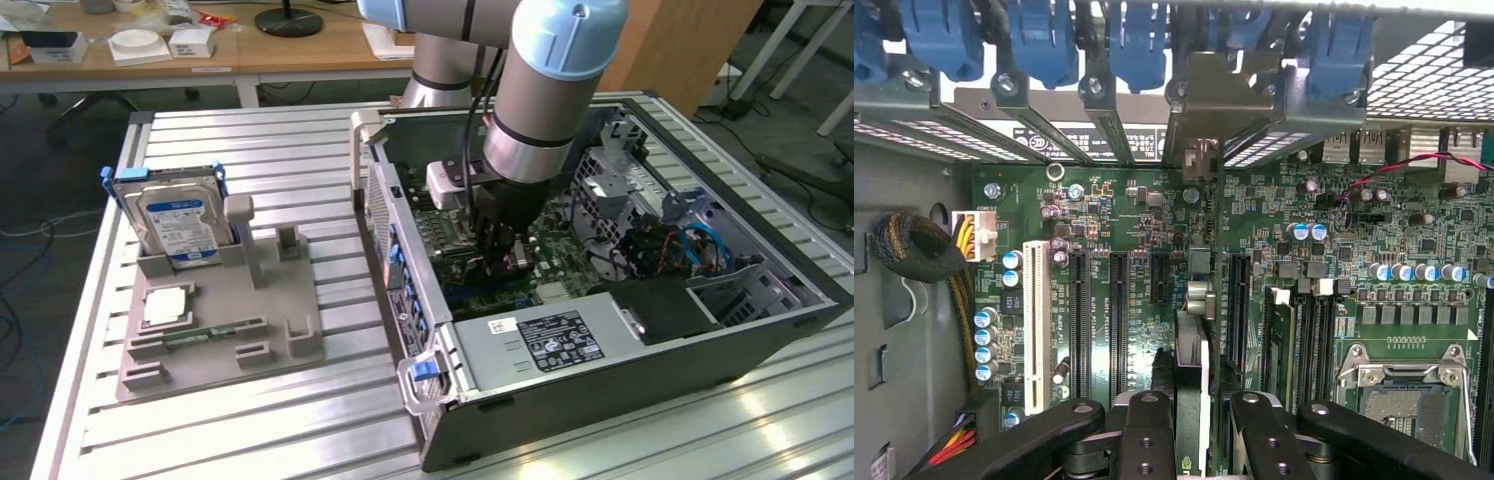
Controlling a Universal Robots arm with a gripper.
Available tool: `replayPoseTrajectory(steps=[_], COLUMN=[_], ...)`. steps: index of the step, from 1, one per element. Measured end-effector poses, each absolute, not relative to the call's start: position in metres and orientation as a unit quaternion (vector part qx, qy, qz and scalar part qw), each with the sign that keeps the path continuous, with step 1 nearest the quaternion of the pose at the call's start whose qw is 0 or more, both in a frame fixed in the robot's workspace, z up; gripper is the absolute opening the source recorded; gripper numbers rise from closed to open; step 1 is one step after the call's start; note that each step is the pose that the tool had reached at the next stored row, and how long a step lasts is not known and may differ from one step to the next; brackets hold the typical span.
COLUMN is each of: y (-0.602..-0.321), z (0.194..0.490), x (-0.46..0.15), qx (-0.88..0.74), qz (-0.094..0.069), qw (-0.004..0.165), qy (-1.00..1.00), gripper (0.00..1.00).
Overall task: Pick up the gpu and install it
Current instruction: 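Insert the gpu into the slot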
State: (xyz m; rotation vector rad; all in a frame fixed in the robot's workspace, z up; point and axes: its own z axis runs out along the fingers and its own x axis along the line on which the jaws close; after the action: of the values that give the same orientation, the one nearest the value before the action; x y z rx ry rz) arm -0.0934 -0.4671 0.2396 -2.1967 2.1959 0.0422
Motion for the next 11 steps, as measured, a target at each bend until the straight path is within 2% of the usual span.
replayPoseTrajectory(steps=[11], y=[-0.4668], z=[0.2386], x=[-0.0933], qx=[-0.707], qz=[0.014], qw=[0.018], qy=[0.707], gripper=[0.26])
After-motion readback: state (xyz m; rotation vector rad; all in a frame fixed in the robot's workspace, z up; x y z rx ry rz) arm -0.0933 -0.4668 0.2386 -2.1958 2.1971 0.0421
